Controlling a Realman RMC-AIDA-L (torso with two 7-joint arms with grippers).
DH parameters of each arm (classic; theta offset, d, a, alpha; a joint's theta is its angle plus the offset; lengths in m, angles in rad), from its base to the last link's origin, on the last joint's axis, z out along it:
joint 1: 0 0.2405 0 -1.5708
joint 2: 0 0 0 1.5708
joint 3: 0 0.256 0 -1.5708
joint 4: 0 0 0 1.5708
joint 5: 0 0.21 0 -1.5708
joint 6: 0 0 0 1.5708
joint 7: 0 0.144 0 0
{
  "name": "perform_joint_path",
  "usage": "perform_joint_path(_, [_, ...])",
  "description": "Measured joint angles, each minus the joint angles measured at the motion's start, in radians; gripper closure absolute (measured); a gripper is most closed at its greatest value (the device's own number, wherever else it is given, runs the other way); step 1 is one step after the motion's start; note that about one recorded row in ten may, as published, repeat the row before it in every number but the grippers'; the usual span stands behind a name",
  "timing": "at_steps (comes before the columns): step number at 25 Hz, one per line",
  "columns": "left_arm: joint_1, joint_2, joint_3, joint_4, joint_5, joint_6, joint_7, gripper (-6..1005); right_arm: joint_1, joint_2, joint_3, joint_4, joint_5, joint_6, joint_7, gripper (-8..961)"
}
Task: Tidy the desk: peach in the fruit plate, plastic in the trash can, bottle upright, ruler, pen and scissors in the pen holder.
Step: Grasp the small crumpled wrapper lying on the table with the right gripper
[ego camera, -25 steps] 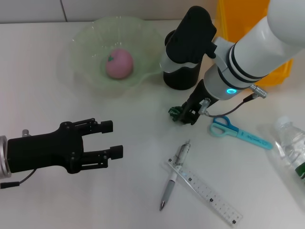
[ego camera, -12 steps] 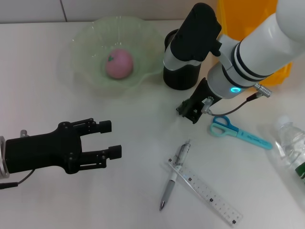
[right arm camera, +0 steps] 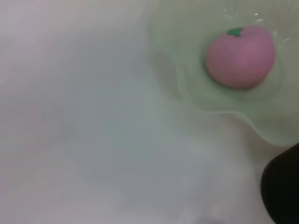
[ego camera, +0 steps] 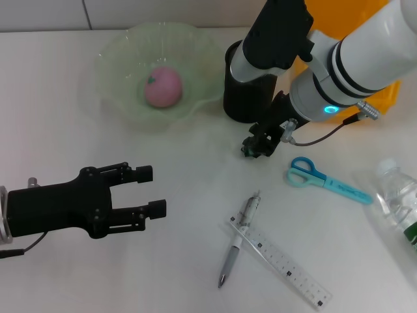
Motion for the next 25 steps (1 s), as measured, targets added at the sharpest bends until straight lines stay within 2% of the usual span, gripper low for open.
perform_joint_path(2, [-0.002, 0.0, 0.001, 0.0, 0.0, 0.0, 0.0, 216, 0.004, 0.0, 0.0, 0.004, -0.001, -0.004, -0.028, 888])
perform_joint_path(4, [-0.002, 0.0, 0.001, 0.0, 0.0, 0.0, 0.0, 216, 0.007, 0.0, 0.001, 0.008, -0.002, -0.002, -0.067, 676])
perform_joint_path(9, [-0.007, -0.003, 0.002, 0.0, 0.0, 0.0, -0.002, 216, 0.03, 0.002, 0.0, 0.053, -0.002, 0.02, -0.099, 446])
perform_joint_path(19, [-0.009, -0.003, 0.002, 0.0, 0.0, 0.0, -0.004, 222, 0.072, 0.005, -0.01, 0.171, -0.002, 0.088, -0.114, 329])
perform_joint_path(25, [-0.009, -0.005, 0.002, 0.0, 0.0, 0.0, -0.005, 225, 0.081, 0.005, -0.009, 0.204, 0.0, 0.11, -0.116, 419])
